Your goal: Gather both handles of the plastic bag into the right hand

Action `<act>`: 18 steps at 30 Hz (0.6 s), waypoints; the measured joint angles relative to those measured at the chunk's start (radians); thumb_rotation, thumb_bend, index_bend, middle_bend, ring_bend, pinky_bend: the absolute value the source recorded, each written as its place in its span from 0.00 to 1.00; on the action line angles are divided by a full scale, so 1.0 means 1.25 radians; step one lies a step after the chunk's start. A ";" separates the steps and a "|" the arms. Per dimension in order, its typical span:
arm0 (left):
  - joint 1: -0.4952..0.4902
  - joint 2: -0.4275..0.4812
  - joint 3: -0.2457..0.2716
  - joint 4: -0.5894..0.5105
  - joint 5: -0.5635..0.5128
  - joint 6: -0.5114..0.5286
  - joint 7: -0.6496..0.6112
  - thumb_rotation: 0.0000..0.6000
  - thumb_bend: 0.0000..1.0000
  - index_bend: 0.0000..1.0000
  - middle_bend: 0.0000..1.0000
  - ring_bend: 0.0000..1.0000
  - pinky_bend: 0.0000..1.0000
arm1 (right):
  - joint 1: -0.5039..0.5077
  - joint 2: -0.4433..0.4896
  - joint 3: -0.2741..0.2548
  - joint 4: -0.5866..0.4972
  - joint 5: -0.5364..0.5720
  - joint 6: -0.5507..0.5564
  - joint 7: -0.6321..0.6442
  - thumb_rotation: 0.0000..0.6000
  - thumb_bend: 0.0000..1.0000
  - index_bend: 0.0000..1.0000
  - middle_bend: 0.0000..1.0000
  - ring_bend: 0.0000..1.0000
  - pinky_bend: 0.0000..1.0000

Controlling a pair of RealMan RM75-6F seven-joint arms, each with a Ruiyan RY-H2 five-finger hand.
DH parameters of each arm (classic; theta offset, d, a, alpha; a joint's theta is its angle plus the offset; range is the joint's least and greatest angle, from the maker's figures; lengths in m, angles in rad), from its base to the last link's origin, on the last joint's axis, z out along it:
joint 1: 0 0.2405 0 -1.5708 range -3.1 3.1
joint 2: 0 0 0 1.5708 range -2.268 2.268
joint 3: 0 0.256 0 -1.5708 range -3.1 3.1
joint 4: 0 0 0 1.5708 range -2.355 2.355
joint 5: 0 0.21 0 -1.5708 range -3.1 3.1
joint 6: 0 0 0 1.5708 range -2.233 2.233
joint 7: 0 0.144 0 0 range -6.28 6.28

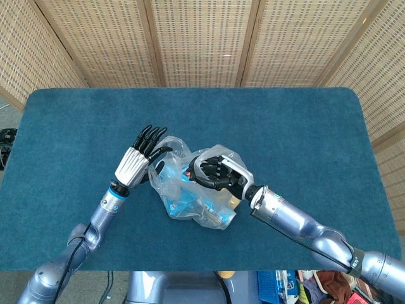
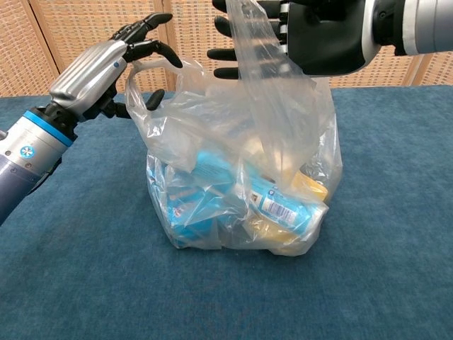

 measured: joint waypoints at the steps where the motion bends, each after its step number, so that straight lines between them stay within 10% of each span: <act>1: -0.001 -0.001 -0.005 -0.006 -0.005 -0.001 -0.005 1.00 0.49 0.38 0.00 0.00 0.00 | -0.001 -0.001 0.001 0.000 0.001 0.000 -0.001 1.00 0.40 0.40 0.50 0.25 0.26; 18: -0.020 0.046 -0.073 -0.131 -0.055 0.012 -0.039 1.00 0.49 0.49 0.00 0.00 0.00 | -0.009 -0.003 0.013 -0.014 0.020 -0.008 -0.030 1.00 0.40 0.40 0.50 0.25 0.26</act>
